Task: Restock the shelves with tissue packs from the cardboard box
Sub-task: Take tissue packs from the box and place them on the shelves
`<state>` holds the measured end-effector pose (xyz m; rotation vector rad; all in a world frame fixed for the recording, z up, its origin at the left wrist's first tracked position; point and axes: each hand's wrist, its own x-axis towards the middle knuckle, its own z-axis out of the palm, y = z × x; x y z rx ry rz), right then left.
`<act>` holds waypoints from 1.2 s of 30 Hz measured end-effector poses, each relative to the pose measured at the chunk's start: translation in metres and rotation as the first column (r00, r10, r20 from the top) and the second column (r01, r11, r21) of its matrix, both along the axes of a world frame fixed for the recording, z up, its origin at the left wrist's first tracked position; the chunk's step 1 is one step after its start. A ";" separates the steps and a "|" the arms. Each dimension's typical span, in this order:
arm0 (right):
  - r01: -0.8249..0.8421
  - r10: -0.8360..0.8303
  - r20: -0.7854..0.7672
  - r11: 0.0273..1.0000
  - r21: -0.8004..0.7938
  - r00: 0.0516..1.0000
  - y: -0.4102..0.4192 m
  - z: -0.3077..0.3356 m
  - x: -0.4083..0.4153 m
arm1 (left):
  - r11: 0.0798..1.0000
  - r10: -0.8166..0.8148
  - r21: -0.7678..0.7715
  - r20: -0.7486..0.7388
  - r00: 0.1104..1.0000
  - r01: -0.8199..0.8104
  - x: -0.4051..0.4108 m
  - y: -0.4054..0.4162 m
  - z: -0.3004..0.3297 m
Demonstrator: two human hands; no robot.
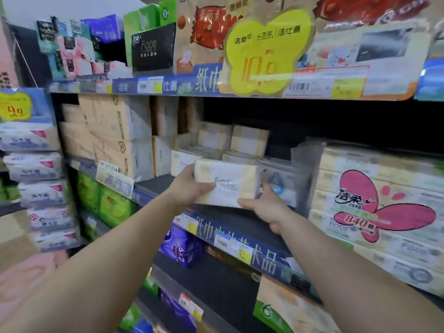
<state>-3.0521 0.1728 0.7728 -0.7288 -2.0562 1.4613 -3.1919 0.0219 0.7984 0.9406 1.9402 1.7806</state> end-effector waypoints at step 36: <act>0.724 -0.754 0.183 0.656 0.212 0.630 0.057 -0.025 -0.162 | 0.958 -0.273 -0.162 -0.247 0.930 0.238 -0.150 0.127 -0.059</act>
